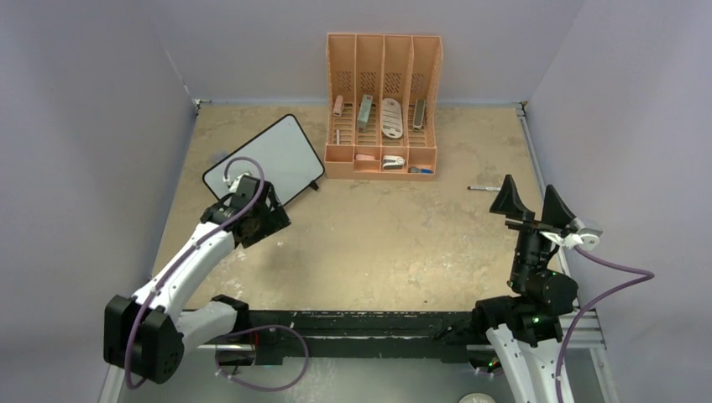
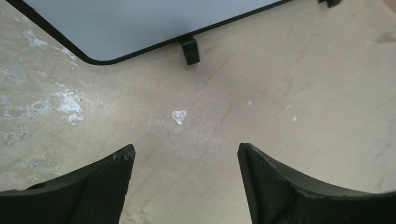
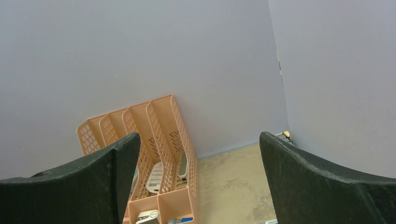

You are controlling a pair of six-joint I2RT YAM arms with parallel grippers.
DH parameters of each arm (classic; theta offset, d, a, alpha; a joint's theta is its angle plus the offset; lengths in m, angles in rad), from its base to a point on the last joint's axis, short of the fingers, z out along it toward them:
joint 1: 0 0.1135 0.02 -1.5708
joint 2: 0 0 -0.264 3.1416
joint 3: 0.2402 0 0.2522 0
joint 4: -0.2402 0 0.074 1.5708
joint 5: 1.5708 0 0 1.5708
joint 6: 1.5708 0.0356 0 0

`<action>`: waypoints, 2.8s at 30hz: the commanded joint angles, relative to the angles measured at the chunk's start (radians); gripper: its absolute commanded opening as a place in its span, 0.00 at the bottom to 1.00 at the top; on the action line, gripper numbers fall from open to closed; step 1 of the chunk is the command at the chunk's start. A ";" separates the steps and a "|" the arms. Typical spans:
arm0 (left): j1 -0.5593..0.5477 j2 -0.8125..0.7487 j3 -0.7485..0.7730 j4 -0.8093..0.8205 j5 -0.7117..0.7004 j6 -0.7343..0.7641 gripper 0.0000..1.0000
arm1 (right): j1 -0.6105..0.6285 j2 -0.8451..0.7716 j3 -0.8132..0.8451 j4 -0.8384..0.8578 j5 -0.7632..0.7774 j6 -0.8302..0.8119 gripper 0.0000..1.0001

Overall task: Write a sentence on the whiteboard
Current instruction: Move the whiteboard to the center of the board.

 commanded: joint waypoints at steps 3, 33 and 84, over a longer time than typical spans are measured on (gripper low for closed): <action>0.007 0.160 -0.022 0.144 -0.107 -0.151 0.68 | 0.014 -0.025 0.007 0.033 -0.019 0.006 0.99; 0.008 0.453 0.070 0.259 -0.234 -0.184 0.04 | 0.058 -0.024 0.002 0.033 -0.010 0.000 0.99; -0.734 0.662 0.239 0.171 -0.112 -0.632 0.00 | 0.058 -0.021 0.002 0.032 -0.005 -0.005 0.99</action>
